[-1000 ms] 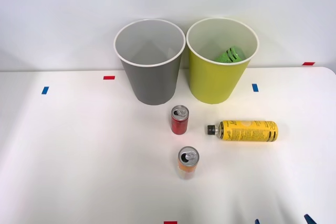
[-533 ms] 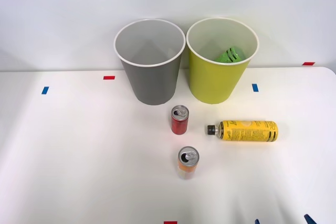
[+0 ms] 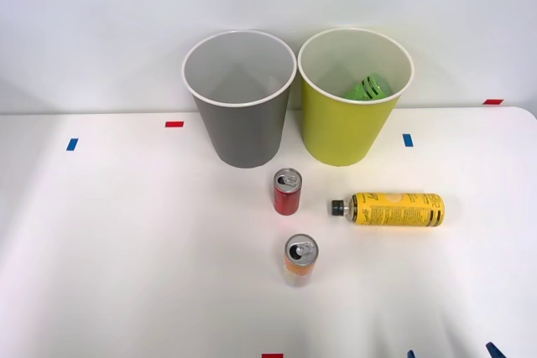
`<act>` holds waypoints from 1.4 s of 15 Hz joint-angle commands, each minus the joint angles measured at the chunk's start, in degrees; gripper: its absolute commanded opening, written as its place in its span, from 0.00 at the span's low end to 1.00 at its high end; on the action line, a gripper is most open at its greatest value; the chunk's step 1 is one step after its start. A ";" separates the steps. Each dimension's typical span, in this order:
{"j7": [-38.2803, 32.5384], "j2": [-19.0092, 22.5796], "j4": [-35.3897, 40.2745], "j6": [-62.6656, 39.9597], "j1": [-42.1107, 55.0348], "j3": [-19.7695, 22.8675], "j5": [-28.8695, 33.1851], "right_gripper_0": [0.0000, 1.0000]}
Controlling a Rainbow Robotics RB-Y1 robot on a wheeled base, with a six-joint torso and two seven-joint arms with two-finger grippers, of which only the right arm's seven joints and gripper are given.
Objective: Put cans in the gray bin, plastic bottles in the light green bin
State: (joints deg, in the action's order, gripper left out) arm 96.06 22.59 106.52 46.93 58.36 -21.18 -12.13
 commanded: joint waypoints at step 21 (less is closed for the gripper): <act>0.00 0.00 0.00 0.00 0.00 0.00 0.00 1.00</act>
State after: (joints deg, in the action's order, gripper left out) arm 96.06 22.59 106.52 46.93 58.36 -21.18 -12.13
